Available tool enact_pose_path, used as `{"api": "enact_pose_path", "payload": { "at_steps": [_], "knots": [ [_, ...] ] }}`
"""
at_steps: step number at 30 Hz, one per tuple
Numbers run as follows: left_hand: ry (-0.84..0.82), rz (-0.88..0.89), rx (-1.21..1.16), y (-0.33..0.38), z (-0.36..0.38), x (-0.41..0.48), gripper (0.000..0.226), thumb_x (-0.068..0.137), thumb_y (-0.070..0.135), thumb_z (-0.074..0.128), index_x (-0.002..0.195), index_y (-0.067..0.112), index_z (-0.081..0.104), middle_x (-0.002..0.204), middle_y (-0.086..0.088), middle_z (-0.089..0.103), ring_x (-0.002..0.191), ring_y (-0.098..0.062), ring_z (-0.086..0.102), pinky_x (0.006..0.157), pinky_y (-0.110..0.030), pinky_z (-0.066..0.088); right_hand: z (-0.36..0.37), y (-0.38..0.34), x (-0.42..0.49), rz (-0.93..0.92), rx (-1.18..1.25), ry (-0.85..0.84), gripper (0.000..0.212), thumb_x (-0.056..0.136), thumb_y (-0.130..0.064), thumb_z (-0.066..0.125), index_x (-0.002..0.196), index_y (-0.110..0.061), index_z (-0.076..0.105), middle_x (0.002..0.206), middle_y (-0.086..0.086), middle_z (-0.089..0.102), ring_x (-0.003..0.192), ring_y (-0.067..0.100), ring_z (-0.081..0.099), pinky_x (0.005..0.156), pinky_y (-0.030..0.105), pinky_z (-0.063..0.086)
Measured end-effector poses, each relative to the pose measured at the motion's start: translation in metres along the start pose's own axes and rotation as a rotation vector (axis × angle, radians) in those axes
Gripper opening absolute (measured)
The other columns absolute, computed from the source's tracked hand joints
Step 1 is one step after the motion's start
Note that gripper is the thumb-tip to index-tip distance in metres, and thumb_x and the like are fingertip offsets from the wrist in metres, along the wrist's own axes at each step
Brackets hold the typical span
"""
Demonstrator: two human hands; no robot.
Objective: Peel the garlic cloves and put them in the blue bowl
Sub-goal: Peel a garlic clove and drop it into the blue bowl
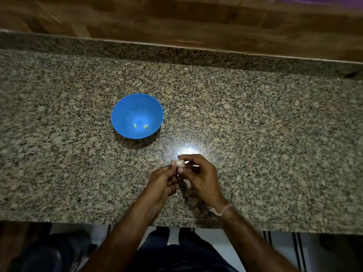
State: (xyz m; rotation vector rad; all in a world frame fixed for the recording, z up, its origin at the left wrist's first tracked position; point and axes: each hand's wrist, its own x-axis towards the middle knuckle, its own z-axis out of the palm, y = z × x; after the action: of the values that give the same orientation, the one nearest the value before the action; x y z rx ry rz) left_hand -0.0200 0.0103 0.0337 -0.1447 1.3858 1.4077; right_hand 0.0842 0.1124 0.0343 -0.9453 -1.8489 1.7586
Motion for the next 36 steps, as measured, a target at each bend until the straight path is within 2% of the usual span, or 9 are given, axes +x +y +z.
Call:
{"api": "enact_pose_path", "payload": {
  "at_steps": [2, 5, 11, 14, 19, 25, 30, 33, 36],
  "knots": [
    [0.021, 0.022, -0.088, -0.001, 0.008, -0.005, 0.024, 0.102, 0.029, 0.058, 0.105, 0.019, 0.080, 0.098, -0.003, 0.078, 0.082, -0.011, 0.066, 0.071, -0.029, 0.048, -0.007, -0.005, -0.004, 0.013, 0.013, -0.012, 0.027, 0.090, -0.007, 0.081, 0.114, -0.018, 0.077, 0.111, -0.004, 0.075, 0.102, 0.015, 0.070, 0.086, 0.035, 0.059],
    [-0.003, 0.099, -0.042, 0.000, 0.016, -0.013, 0.028, 0.107, 0.017, 0.050, 0.118, 0.021, 0.075, 0.104, -0.005, 0.077, 0.083, -0.008, 0.068, 0.074, -0.028, 0.050, -0.015, -0.011, -0.011, 0.019, 0.026, -0.028, 0.024, 0.090, -0.005, 0.079, 0.111, -0.017, 0.075, 0.109, -0.007, 0.076, 0.099, 0.011, 0.071, 0.084, 0.028, 0.058],
    [-0.041, 0.086, -0.156, -0.008, 0.027, -0.024, 0.040, 0.096, 0.034, 0.056, 0.129, 0.013, 0.067, 0.120, -0.015, 0.075, 0.101, -0.016, 0.071, 0.084, -0.030, 0.051, -0.026, -0.012, -0.016, -0.084, -0.008, -0.065, 0.035, 0.088, -0.001, 0.080, 0.117, -0.020, 0.076, 0.115, -0.002, 0.065, 0.107, 0.017, 0.067, 0.089, 0.030, 0.058],
    [-0.080, 0.096, -0.233, -0.013, 0.031, -0.028, 0.040, 0.097, 0.031, 0.053, 0.130, 0.013, 0.065, 0.123, -0.014, 0.074, 0.103, -0.016, 0.073, 0.079, -0.025, 0.054, -0.032, -0.013, -0.018, -0.063, 0.010, -0.064, 0.040, 0.087, -0.002, 0.081, 0.121, -0.021, 0.073, 0.119, -0.005, 0.065, 0.110, 0.017, 0.067, 0.091, 0.032, 0.059],
    [-0.059, 0.156, -0.227, -0.021, 0.032, -0.030, 0.033, 0.105, 0.022, 0.049, 0.130, 0.009, 0.066, 0.118, -0.013, 0.074, 0.103, -0.019, 0.071, 0.077, -0.022, 0.059, -0.035, -0.016, -0.028, -0.094, 0.005, -0.029, 0.027, 0.086, -0.005, 0.082, 0.109, -0.018, 0.078, 0.108, -0.003, 0.066, 0.104, 0.016, 0.066, 0.085, 0.024, 0.055],
    [-0.024, 0.246, -0.153, -0.025, 0.038, -0.035, 0.038, 0.097, 0.019, 0.057, 0.132, 0.008, 0.064, 0.124, -0.019, 0.072, 0.117, -0.029, 0.071, 0.095, -0.029, 0.057, -0.034, -0.018, -0.033, 0.021, 0.010, 0.017, 0.023, 0.085, -0.002, 0.083, 0.100, -0.017, 0.076, 0.097, -0.004, 0.075, 0.089, 0.014, 0.071, 0.078, 0.021, 0.057],
    [0.028, 0.307, -0.080, -0.035, 0.039, -0.032, 0.032, 0.099, 0.010, 0.059, 0.128, 0.002, 0.066, 0.121, -0.021, 0.074, 0.122, -0.035, 0.067, 0.110, -0.046, 0.049, -0.036, -0.018, -0.030, 0.059, 0.030, 0.047, 0.013, 0.086, -0.003, 0.082, 0.090, -0.013, 0.075, 0.086, -0.001, 0.075, 0.083, 0.019, 0.071, 0.072, 0.020, 0.057],
    [0.072, 0.328, -0.050, -0.040, 0.038, -0.030, 0.034, 0.094, 0.014, 0.066, 0.126, 0.004, 0.070, 0.118, -0.021, 0.074, 0.121, -0.044, 0.065, 0.110, -0.053, 0.048, -0.035, -0.013, -0.028, 0.112, 0.003, 0.052, 0.014, 0.085, -0.003, 0.083, 0.088, -0.014, 0.073, 0.083, -0.001, 0.075, 0.081, 0.016, 0.071, 0.070, 0.021, 0.057],
    [0.093, 0.338, -0.039, -0.041, 0.036, -0.029, 0.033, 0.092, 0.014, 0.068, 0.124, 0.004, 0.071, 0.116, -0.021, 0.075, 0.116, -0.041, 0.069, 0.104, -0.049, 0.054, -0.033, -0.006, -0.026, 0.143, -0.021, 0.034, 0.015, 0.086, -0.002, 0.082, 0.087, -0.014, 0.072, 0.082, 0.000, 0.074, 0.081, 0.021, 0.072, 0.070, 0.026, 0.060]
  ]
}}
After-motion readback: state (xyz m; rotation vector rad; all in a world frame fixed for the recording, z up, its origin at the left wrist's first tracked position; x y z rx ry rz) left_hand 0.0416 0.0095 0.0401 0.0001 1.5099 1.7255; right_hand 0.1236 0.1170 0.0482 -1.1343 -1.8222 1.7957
